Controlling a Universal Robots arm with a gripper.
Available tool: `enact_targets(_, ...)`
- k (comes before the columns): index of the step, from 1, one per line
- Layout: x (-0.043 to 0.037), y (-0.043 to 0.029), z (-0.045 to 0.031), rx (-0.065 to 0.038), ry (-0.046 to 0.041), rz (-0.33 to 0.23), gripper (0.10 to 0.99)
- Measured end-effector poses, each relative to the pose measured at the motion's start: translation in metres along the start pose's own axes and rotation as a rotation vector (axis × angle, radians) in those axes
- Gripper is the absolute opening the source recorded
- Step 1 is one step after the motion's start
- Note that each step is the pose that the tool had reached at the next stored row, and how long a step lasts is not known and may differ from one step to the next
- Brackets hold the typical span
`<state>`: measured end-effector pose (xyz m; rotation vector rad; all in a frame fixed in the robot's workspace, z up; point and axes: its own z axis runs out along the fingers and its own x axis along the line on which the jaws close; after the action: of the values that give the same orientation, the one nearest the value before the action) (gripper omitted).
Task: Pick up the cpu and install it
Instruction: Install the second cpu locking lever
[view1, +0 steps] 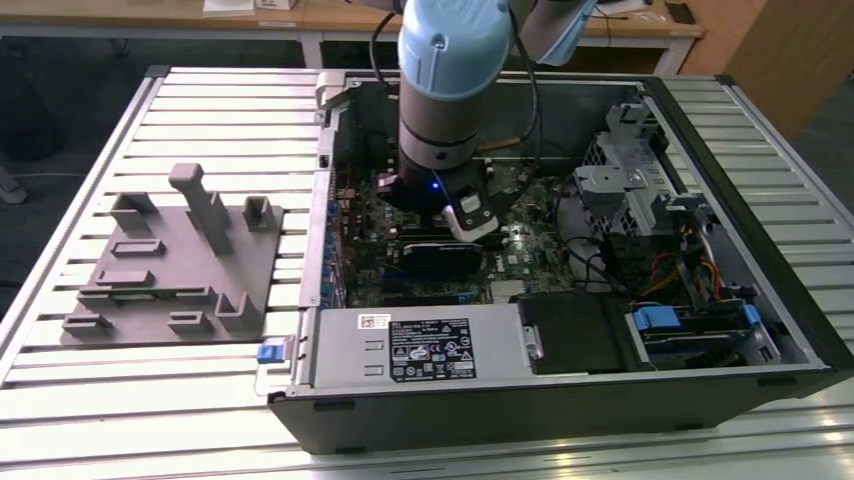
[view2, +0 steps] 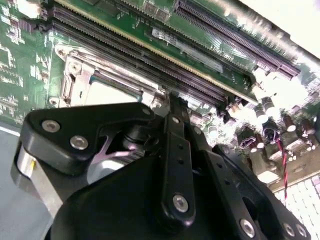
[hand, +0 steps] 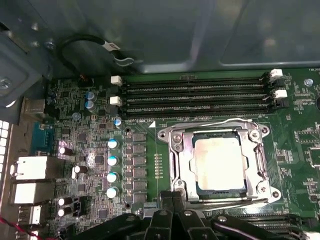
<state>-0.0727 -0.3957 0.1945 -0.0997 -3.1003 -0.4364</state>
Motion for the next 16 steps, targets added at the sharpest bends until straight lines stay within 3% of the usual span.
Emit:
enact_targets(3, 0.0011, -0.0002, 0.0004, -0.006, 0.0004, 0.0, 0.106)
enact_targets(4, 0.003, -0.0006, 0.0017, -0.012, 0.0008, 0.0, 0.106)
enact_targets(16, 0.0037, -0.0011, 0.0028, -0.018, 0.0012, 0.0, 0.106)
